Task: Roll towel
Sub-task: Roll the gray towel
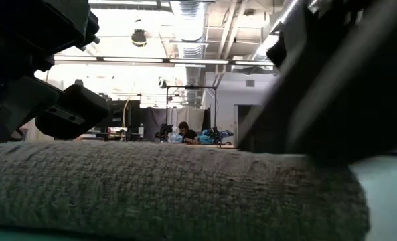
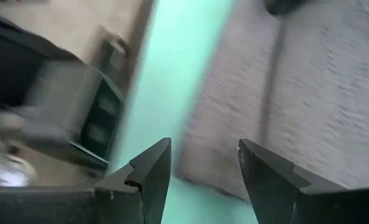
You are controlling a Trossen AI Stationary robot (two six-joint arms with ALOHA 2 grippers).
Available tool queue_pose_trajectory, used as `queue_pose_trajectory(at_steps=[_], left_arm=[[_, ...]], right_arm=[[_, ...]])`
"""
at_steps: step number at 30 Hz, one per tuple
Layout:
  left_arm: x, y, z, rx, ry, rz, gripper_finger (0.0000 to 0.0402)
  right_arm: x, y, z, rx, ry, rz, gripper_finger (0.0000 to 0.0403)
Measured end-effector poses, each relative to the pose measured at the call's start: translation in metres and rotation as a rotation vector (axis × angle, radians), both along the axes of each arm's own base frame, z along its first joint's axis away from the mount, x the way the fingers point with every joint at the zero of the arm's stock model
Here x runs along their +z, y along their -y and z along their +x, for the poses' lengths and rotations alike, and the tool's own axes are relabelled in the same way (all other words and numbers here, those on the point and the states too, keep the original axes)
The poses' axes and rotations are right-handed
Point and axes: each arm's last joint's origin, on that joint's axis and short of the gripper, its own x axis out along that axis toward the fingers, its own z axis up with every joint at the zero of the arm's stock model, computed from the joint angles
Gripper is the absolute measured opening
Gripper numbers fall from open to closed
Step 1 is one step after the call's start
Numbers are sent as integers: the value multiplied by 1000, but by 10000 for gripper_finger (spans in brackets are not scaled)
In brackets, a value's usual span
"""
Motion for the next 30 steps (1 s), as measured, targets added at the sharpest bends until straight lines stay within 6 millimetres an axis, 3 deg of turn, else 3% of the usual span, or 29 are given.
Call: queue_pose_trajectory(at_steps=[11,15,23,30], left_arm=[[1,0,1,-3,4,-14,0],[3,2,0,-71,-2,-62,11],[32,1,-5,-125,72,-122,63],[47,2,-9,-141,144,-114,85]], right_arm=[[-29,-5,5,-12,-13,4,207],[-31,-2,6,-101,-45,83,166],[-21,3,8,-172,-91,229,26],[-18,8,16,-227,-153,435,41]])
